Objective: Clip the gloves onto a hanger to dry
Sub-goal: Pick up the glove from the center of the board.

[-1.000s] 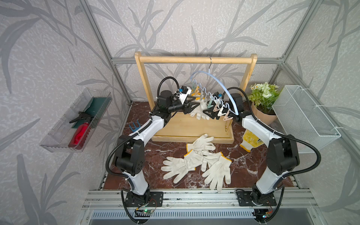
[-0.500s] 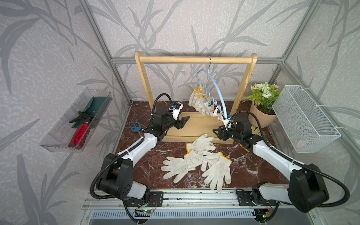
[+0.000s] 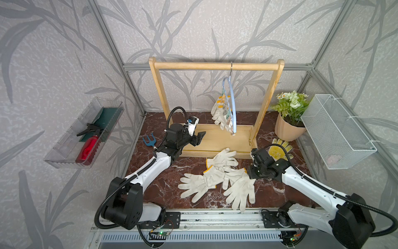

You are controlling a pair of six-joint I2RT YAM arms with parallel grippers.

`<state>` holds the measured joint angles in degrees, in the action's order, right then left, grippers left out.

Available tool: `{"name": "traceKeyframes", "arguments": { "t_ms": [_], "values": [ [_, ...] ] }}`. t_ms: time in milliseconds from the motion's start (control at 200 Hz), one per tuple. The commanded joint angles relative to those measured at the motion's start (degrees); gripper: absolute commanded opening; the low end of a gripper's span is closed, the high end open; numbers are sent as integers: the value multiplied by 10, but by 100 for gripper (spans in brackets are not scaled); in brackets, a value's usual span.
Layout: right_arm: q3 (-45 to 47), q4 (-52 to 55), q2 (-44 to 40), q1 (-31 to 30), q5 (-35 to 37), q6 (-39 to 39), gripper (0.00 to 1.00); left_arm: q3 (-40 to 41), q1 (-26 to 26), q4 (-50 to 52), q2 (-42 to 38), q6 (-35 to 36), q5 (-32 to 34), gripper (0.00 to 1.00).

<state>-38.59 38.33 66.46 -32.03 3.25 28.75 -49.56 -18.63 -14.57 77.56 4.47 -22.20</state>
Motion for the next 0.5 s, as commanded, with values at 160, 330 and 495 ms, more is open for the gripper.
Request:
{"name": "traceKeyframes", "arguments": {
  "t_ms": [160,330,495],
  "values": [
    [56,-12,20,-2,-2,74,50,3,0,-3,-18,12,-9,70],
    [80,-116,28,-2,-55,74,49,9,0,1,-17,10,-25,70],
    [90,-156,26,-1,-64,73,35,14,-1,-5,-20,0,-37,70]
  ]
}}
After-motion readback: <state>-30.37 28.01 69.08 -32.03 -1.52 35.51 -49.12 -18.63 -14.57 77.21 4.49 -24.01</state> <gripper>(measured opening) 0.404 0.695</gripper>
